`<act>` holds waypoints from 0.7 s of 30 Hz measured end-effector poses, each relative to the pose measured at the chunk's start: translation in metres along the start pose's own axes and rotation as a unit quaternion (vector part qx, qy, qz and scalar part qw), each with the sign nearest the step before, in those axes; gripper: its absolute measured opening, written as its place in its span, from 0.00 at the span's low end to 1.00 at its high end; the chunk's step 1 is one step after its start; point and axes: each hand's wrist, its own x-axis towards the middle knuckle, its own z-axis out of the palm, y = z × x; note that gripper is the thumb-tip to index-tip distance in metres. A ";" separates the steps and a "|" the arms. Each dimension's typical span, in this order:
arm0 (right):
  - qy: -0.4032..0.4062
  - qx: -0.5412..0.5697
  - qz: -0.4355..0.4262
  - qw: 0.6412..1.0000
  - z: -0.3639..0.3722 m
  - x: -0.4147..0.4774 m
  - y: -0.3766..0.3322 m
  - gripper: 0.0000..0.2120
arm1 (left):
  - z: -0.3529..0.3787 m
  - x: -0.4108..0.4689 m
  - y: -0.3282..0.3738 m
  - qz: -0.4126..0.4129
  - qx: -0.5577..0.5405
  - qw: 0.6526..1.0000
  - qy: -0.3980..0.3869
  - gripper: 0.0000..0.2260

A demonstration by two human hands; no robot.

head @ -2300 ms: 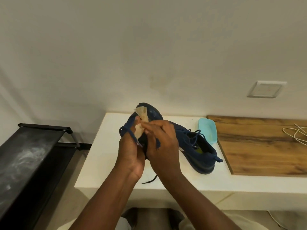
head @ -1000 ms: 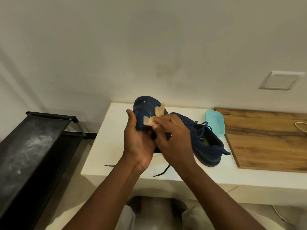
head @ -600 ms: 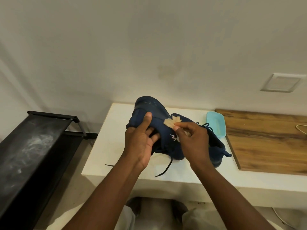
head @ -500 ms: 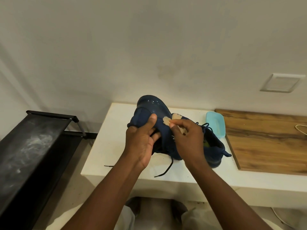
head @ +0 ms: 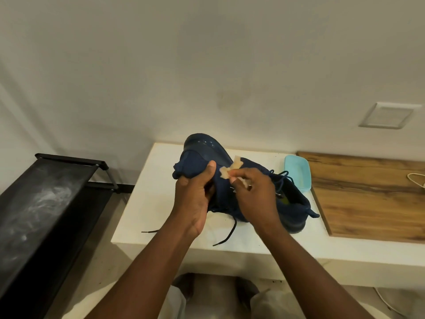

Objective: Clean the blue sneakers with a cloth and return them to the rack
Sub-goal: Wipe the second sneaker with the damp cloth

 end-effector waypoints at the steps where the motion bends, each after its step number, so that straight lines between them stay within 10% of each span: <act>1: -0.015 -0.010 -0.040 0.999 0.008 -0.007 -0.006 0.11 | -0.001 0.000 -0.002 -0.011 0.023 1.000 -0.010 0.14; 4: -0.047 -0.062 -0.112 0.991 0.024 -0.021 -0.008 0.13 | -0.004 -0.001 -0.008 -0.037 0.049 0.998 0.008 0.13; 13: -0.002 -0.102 0.055 0.993 0.010 0.005 0.035 0.15 | -0.001 0.000 -0.001 -0.102 -0.040 0.992 0.056 0.26; 21: -0.086 -0.162 -0.202 0.962 0.046 -0.033 -0.012 0.12 | -0.014 -0.003 -0.004 -0.095 -0.074 0.992 0.045 0.22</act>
